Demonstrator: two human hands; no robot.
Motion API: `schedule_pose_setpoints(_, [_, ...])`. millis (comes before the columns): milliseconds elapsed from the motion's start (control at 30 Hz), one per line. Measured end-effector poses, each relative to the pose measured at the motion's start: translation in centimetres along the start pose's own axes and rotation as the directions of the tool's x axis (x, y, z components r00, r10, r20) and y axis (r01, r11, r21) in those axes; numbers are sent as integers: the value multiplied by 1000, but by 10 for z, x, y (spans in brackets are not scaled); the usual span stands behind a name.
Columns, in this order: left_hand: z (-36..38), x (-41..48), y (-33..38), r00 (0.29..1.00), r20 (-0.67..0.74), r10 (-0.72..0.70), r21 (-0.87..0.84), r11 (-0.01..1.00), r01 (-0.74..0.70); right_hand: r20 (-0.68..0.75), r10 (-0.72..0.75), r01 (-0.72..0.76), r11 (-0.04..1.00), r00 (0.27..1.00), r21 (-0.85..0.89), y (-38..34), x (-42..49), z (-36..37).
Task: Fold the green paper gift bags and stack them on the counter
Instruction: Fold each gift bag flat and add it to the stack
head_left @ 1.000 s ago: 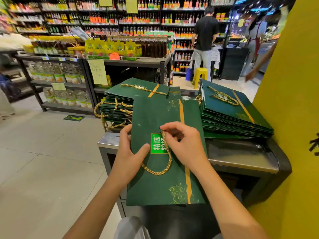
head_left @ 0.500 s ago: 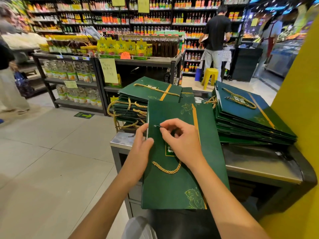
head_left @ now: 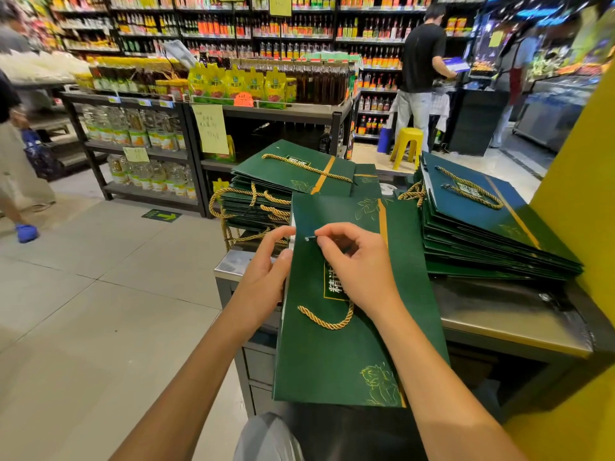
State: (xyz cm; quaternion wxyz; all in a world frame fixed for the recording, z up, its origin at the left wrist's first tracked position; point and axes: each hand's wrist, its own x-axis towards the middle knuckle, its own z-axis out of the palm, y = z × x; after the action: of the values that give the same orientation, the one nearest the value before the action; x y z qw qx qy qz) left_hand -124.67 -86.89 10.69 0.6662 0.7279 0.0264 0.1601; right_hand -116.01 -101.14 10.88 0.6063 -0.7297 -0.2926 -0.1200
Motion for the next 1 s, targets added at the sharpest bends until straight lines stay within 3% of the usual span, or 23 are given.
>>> schedule_pose_setpoints(467, [0, 1, -1, 998, 15, 62, 8, 998, -63, 23, -10, 10, 999, 1000, -32, -2, -2, 3])
schedule_pose_setpoints(667, [-1, 3, -3, 995, 36, 95, 61, 993, -97, 66, 64, -67, 997, 996, 49, -4, -2, -1])
schedule_pose_setpoints(1000, [7, 4, -4, 991, 60, 120, 151, 980, -127, -12, 166, -164, 979, 986, 120, -10, 0, -5])
